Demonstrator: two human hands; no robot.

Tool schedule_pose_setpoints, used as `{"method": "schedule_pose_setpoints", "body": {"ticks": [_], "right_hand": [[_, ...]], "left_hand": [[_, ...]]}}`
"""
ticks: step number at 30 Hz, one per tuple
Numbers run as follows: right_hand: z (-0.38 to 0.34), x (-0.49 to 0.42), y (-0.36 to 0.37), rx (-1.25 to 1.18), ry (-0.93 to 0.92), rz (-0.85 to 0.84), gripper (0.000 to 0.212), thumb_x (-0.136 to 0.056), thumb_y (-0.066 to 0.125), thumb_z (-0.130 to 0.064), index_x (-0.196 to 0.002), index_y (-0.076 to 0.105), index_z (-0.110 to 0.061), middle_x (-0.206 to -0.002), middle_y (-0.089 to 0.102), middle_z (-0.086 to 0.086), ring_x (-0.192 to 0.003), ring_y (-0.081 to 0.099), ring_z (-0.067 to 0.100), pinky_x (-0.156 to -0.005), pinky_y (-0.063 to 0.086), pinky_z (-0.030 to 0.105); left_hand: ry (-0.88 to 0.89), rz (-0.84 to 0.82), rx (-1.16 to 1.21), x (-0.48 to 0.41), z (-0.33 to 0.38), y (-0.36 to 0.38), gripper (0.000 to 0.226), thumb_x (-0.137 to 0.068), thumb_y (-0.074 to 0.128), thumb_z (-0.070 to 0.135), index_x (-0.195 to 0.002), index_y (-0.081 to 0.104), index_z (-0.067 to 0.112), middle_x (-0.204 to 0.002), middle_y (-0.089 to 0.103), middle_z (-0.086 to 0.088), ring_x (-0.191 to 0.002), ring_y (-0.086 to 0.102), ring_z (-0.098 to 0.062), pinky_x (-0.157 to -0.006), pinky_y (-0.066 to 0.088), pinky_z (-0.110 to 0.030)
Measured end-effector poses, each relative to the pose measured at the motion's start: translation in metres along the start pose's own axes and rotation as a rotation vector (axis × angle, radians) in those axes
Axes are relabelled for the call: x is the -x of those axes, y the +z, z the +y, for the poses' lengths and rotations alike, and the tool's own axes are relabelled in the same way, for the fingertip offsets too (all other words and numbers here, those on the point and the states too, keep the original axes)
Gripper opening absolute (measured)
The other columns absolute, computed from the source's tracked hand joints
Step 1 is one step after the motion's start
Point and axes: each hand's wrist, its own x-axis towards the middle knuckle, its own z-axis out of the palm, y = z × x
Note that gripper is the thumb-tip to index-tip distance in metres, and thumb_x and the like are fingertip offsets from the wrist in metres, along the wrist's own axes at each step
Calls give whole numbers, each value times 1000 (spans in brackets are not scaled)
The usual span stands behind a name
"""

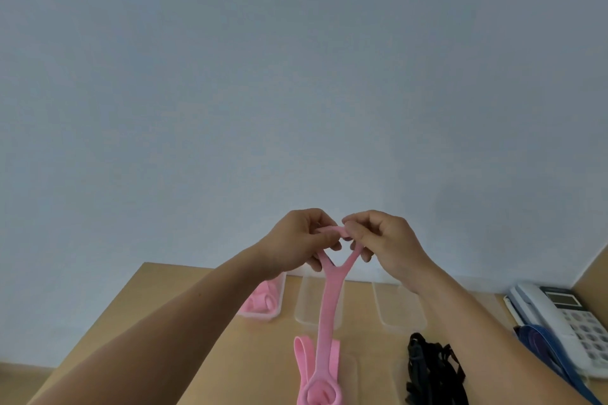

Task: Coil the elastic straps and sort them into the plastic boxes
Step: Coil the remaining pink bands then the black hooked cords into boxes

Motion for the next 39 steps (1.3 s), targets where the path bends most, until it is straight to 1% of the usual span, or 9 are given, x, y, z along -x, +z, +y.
{"method": "schedule_pose_setpoints", "body": {"ticks": [4, 8, 11, 14, 18, 24, 33, 36, 39], "right_hand": [[-2, 4, 1, 140, 9, -37, 13, -91, 69, -25, -81, 74, -19, -75, 73, -4, -52, 53, 8, -54, 46, 22], [-1, 4, 5, 158, -80, 48, 11, -89, 71, -18, -80, 74, -22, -70, 70, -6, -49, 50, 2, -52, 43, 18], [3, 5, 10, 179, -135, 78, 17, -89, 71, -16, -79, 74, -30, -70, 67, -13, -55, 54, 2, -56, 44, 16], [9, 7, 13, 221, -199, 79, 23, -89, 71, -13, -83, 71, -35, -76, 67, -21, -64, 60, 0, -61, 45, 13], [12, 6, 15, 276, -304, 92, 23, -87, 71, -5, -88, 74, -28, -81, 69, -19, -77, 65, 3, -67, 47, 11], [13, 1, 15, 307, -402, 108, 16, -85, 73, -3, -90, 76, -17, -82, 70, -15, -79, 66, 4, -67, 46, 11], [14, 5, 14, 99, -182, -3, 8, -83, 75, -25, -87, 73, -31, -83, 71, -6, -74, 64, 19, -69, 55, 28], [14, 3, 13, -16, -72, -43, 5, -89, 71, -17, -90, 72, -22, -75, 72, 2, -64, 65, 17, -59, 52, 27], [12, 2, 13, -20, -15, -72, 9, -89, 73, -22, -83, 73, -15, -73, 73, 5, -59, 64, 16, -55, 51, 29]], "left_hand": [[96, 78, -97, 1, -1, 3, 4, -90, 66, 12, -92, 68, 8, -88, 72, -12, -74, 71, -32, -63, 59, -36], [-87, 11, 92, 2, 1, 4, 26, -87, 71, 25, -100, 64, 4, -92, 75, -13, -77, 73, -30, -65, 59, -33], [-221, -122, 143, 5, 1, 1, 31, -91, 66, 31, -101, 66, 2, -93, 75, -16, -76, 73, -29, -67, 58, -32], [-226, -167, 219, 7, -2, -5, 21, -93, 64, 23, -99, 68, 3, -90, 74, -18, -74, 72, -30, -66, 58, -32], [-214, -169, 301, 7, -2, -8, 18, -92, 65, 17, -100, 69, 1, -92, 73, -15, -69, 69, -23, -64, 56, -30], [-213, -157, 373, 5, 1, -11, 21, -93, 61, 19, -97, 70, 0, -89, 71, -18, -63, 65, -24, -64, 56, -32], [-80, -124, 111, 3, -4, -12, 12, -92, 65, 13, -96, 70, 3, -66, 67, 2, -63, 60, -15, -67, 53, -25], [-21, -156, 52, 4, -3, -14, 11, -90, 70, 20, -94, 72, 10, -79, 73, -2, -70, 62, -13, -69, 50, -20], [16, -101, 58, 2, -4, -16, 4, -88, 71, 15, -91, 72, 12, -87, 75, -6, -72, 63, -14, -68, 50, -21]]}}
